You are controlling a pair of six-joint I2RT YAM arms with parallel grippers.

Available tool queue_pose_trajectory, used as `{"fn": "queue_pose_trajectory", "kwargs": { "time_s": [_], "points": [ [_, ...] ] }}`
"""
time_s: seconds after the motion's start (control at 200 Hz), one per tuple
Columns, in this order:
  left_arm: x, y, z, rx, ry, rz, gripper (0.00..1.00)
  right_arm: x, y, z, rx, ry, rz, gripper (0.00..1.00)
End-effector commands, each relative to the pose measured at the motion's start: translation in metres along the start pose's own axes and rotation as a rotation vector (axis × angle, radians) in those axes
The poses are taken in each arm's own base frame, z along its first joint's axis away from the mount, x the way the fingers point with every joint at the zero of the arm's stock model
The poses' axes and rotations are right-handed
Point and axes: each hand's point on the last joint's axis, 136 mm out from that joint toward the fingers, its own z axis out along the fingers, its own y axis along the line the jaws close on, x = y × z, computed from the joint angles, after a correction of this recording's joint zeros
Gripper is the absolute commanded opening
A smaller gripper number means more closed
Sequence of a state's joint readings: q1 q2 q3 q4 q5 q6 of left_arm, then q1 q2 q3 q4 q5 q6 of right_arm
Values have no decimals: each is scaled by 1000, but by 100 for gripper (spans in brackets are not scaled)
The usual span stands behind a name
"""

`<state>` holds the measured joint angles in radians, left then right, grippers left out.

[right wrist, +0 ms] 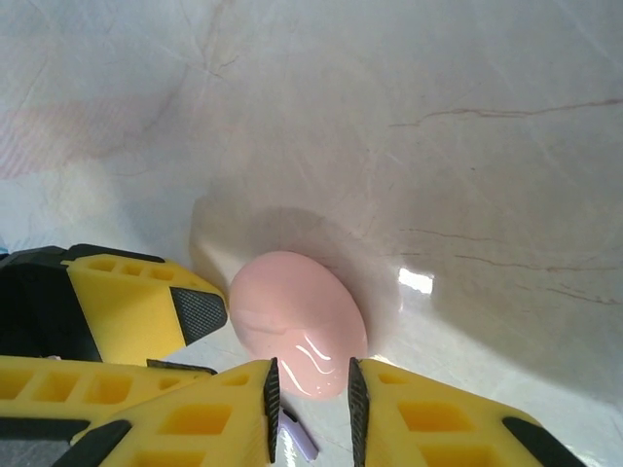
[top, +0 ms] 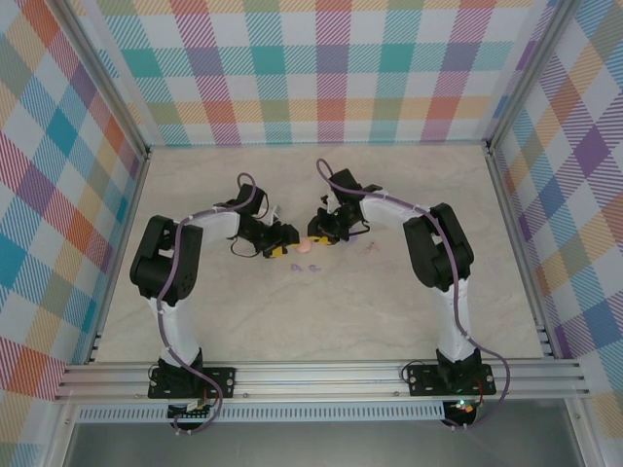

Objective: Insert wireless bluetooth earbuds into charging case

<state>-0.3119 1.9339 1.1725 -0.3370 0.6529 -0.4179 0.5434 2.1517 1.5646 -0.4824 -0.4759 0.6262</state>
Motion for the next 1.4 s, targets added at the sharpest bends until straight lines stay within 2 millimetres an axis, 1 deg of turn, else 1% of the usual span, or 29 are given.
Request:
{"fn": "queue_pose_trajectory", "kwargs": {
  "time_s": [0.0, 0.04, 0.05, 0.065, 0.155, 0.335, 0.46, 0.66, 0.92, 1.05, 1.09, 1.2, 1.265, 1.32, 1.395],
  "points": [
    [-1, -13, -4, 40, -25, -4, 55, -2, 7, 4, -28, 29, -31, 25],
    [1, -12, -3, 42, -18, -13, 55, -3, 7, 5, -28, 34, -30, 25],
    [-3, -15, -3, 54, -34, 3, 55, -3, 6, 6, -27, 34, -29, 25],
    [-5, -17, -2, 57, -39, 9, 55, -3, 6, 7, -27, 35, -30, 24],
    [-4, -18, 1, 60, -30, 8, 55, -4, 3, 10, -18, 42, -29, 24],
    [-3, -17, 9, 47, -21, 1, 55, -3, -2, 16, -13, 55, -19, 24],
    [-2, -16, 15, 45, -15, -10, 54, -1, -4, 19, -13, 64, -14, 22],
    [-3, -17, 24, 56, -4, -37, 50, 4, -9, 21, -14, 68, 11, 18],
    [-9, -22, 25, 76, -22, -48, 45, 8, -11, 22, -26, 73, 24, 17],
    [-11, -22, 25, 76, -32, -51, 39, 8, -10, 21, -25, 70, 21, 17],
    [-12, -21, 25, 72, -35, -52, 36, 8, -9, 21, -26, 71, 19, 17],
    [-13, -21, 23, 63, -52, -47, 27, 8, -9, 18, -23, 65, 17, 17],
    [-14, -22, 19, 60, -67, -40, 25, 8, -7, 14, -23, 52, 9, 18],
    [-16, -25, 14, 57, -87, -24, 23, 7, -3, 6, -35, 32, -1, 19],
    [-19, -32, 2, 64, -122, 5, 21, 4, 7, -12, -63, -9, -20, 22]
  ]
}}
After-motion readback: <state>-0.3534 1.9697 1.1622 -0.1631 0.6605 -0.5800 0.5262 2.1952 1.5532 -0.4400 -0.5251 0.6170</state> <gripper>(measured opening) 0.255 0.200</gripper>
